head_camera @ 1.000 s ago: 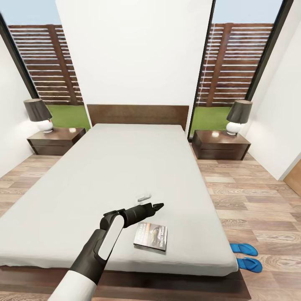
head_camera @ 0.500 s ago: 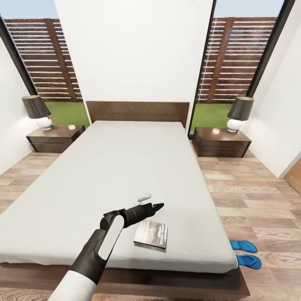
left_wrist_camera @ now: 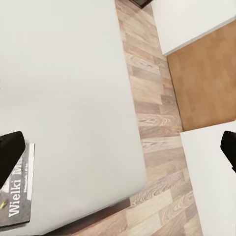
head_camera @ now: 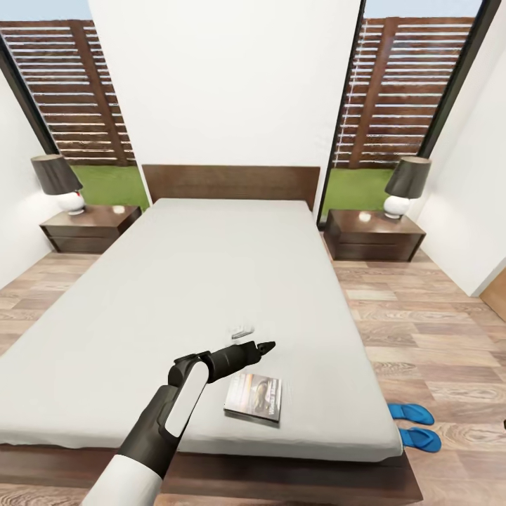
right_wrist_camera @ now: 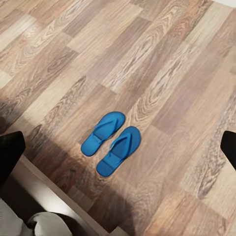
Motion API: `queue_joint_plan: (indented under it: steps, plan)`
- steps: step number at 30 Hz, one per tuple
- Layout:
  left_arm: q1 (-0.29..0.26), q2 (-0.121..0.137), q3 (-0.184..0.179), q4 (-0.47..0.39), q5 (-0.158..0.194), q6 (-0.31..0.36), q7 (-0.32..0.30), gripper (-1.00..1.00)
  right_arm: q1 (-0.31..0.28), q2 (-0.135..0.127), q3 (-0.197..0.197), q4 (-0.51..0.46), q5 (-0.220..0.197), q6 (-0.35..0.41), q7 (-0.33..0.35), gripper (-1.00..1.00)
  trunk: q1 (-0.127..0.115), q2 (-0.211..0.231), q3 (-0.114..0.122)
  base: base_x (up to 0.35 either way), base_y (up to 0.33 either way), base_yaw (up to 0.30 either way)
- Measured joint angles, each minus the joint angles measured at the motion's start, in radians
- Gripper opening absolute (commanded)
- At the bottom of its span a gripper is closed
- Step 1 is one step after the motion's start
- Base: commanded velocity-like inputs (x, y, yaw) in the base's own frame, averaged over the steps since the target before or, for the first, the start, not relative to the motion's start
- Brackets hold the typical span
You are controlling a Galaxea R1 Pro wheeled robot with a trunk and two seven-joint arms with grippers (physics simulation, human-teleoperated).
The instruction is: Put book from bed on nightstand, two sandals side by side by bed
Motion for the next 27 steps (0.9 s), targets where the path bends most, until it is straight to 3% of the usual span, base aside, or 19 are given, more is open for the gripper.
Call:
queue_joint_plan:
  steps: [23, 27]
  plan:
    - [0.000, 0.001, 0.001, 0.005, -0.006, -0.001, 0.009, 1.00, 0.000, 0.008, 0.014, 0.000, 0.000, -0.001, -0.001, 1.00, 0.000, 0.000, -0.036, 0.036, 0.000, 0.000]
    - [0.000, 0.002, 0.002, 0.006, -0.008, -0.002, 0.042, 1.00, 0.000, 0.008, 0.014, 0.000, 0.000, -0.001, -0.001, 1.00, 0.000, 0.000, -0.042, 0.000, 0.000, 0.000]
